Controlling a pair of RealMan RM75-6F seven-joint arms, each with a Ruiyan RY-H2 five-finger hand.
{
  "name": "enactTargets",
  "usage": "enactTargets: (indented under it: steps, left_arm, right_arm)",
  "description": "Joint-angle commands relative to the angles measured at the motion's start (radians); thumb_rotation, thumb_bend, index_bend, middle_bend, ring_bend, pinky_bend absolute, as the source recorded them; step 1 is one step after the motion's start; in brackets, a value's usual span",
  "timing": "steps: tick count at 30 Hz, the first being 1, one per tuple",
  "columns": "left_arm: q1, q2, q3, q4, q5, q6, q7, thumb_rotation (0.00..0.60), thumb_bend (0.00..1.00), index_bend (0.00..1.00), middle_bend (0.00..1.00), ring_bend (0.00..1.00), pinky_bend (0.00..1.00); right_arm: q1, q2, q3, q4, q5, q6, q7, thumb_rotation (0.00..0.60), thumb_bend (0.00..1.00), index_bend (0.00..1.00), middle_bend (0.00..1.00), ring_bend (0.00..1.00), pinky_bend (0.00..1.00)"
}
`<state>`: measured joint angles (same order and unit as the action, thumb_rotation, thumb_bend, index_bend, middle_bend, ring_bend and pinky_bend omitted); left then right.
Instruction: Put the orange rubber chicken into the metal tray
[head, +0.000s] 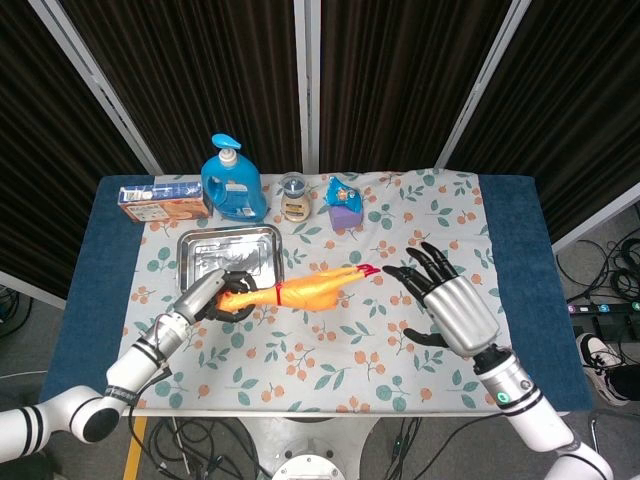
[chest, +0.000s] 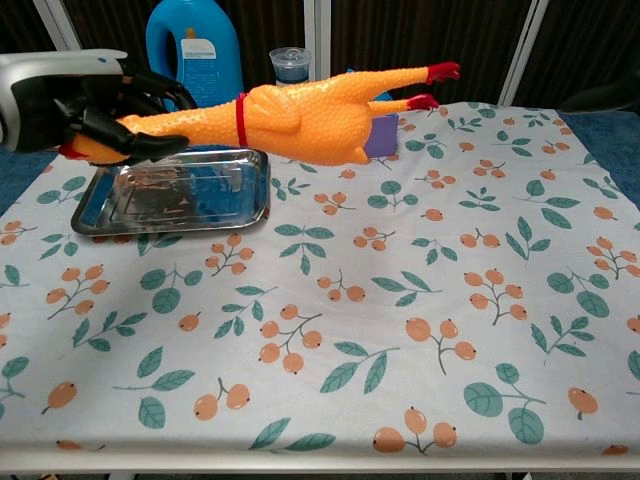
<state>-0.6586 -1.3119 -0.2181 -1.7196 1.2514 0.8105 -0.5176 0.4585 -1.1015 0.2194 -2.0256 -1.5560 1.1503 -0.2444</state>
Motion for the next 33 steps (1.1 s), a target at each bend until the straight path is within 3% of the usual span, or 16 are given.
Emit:
enactTargets:
  steps: [1,16,21,33]
  left_arm:
    - [-0.047,0.007,-0.038,-0.023,-0.089,-0.050,0.041,0.600,0.76,0.80,0.83,0.78,0.93]
    - [-0.101,0.020,-0.078,-0.049,-0.233,-0.116,0.072,0.600,0.77,0.80,0.83,0.78,0.93]
    - [-0.103,0.027,-0.086,-0.042,-0.234,-0.142,0.046,0.600,0.77,0.80,0.83,0.78,0.93]
    - [-0.106,0.034,-0.097,-0.045,-0.240,-0.146,0.038,0.600,0.77,0.80,0.83,0.78,0.93]
  right_arm:
    - [0.078,-0.075,0.039,-0.012,0.095,-0.067,-0.126,0.600,0.02,0.17,0.27,0.07,0.02]
    - [0.245,-0.266,0.076,0.076,0.326,-0.078,-0.470,0.600,0.07,0.18,0.25,0.07,0.02]
    - [0.271,-0.288,0.073,0.092,0.387,-0.072,-0.502,0.600,0.07,0.24,0.25,0.07,0.02]
    - [0.329,-0.340,0.063,0.139,0.454,-0.061,-0.523,0.600,0.10,0.25,0.28,0.07,0.02]
